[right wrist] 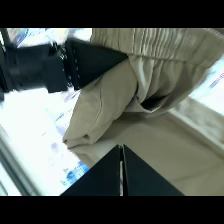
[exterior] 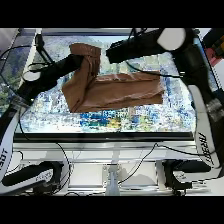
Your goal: Fold the clothes and pants, and hang the long-sleeved shirts on hangers.
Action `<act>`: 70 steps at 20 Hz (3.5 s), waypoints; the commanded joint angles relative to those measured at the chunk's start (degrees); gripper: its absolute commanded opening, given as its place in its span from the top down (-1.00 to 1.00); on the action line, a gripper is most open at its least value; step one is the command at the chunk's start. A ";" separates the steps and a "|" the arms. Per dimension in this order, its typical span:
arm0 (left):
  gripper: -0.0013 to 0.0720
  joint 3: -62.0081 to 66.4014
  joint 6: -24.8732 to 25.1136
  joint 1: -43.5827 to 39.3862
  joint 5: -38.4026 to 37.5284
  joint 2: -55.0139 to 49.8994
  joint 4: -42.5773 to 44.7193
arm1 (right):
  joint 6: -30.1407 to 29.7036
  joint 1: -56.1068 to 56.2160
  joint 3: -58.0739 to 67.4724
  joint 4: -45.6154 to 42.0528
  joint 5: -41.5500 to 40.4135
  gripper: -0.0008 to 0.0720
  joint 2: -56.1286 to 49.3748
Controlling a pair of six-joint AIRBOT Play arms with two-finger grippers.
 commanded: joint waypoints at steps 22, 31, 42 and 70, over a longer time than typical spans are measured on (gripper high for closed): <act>-0.92 -3.98 -6.71 -6.99 -10.75 -8.63 -0.37 | -0.37 -0.63 0.04 -1.31 2.80 0.95 2.67; -0.67 -4.66 -12.92 20.83 -27.98 6.67 20.83 | -0.37 -0.63 0.04 -6.62 6.64 0.95 2.64; -0.97 -14.75 -16.26 32.28 -40.15 -4.46 25.00 | -0.35 -0.63 0.04 -6.97 6.01 0.95 2.64; 0.85 -0.79 -6.99 22.32 -43.19 -22.27 17.22 | -0.09 -11.72 -5.57 -23.21 3.58 0.95 1.33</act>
